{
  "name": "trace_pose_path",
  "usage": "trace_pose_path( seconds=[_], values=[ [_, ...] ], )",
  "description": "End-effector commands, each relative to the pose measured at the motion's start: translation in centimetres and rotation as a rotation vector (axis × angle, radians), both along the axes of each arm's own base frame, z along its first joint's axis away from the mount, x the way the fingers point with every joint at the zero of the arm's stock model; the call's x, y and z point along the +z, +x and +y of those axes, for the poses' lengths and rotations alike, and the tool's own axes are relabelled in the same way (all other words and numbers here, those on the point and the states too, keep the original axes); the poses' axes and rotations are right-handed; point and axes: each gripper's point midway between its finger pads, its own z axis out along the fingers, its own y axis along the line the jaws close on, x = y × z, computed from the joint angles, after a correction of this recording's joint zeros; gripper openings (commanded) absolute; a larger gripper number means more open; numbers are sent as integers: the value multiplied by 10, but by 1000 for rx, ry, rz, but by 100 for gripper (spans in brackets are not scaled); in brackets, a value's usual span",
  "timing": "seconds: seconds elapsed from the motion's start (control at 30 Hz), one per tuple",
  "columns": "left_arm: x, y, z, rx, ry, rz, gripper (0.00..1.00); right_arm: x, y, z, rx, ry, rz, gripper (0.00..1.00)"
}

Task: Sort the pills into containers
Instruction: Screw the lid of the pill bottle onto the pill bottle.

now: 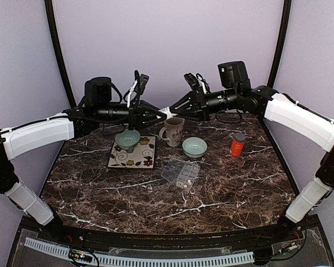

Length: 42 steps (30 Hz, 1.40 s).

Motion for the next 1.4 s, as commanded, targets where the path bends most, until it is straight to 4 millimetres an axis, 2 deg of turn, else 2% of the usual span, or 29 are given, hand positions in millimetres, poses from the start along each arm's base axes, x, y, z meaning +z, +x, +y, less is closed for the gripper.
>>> trace_pose_path(
  seconds=[0.0, 0.17, 0.53, 0.77, 0.97, 1.1, 1.13, 1.27, 1.37],
  values=[
    [15, -13, -13, 96, 37, -225, 0, -13, 4, 13, -13, -19, 96, 0],
    [13, -16, -18, 193, 95, -363, 0, -21, 7, 12, -32, -27, 141, 0],
    [22, -12, -3, 465, 145, -633, 0, -37, 14, 7, -70, -44, 217, 0],
    [28, -27, -7, 632, 186, -878, 0, -40, 20, 6, -86, -24, 253, 0],
    [29, -29, -6, 657, 183, -897, 0, -37, 22, 4, -93, -35, 225, 0],
    [27, -37, -11, 594, 164, -859, 0, -29, 22, 2, -91, -32, 173, 18],
    [27, -37, -11, 581, 160, -839, 0, -27, 22, 2, -90, -31, 157, 26],
    [28, -34, -5, 554, 137, -760, 0, -14, 19, 0, -73, -10, 91, 45],
    [28, -30, 2, 537, 131, -704, 0, -12, 20, -1, -71, -1, 59, 50]
  ],
)
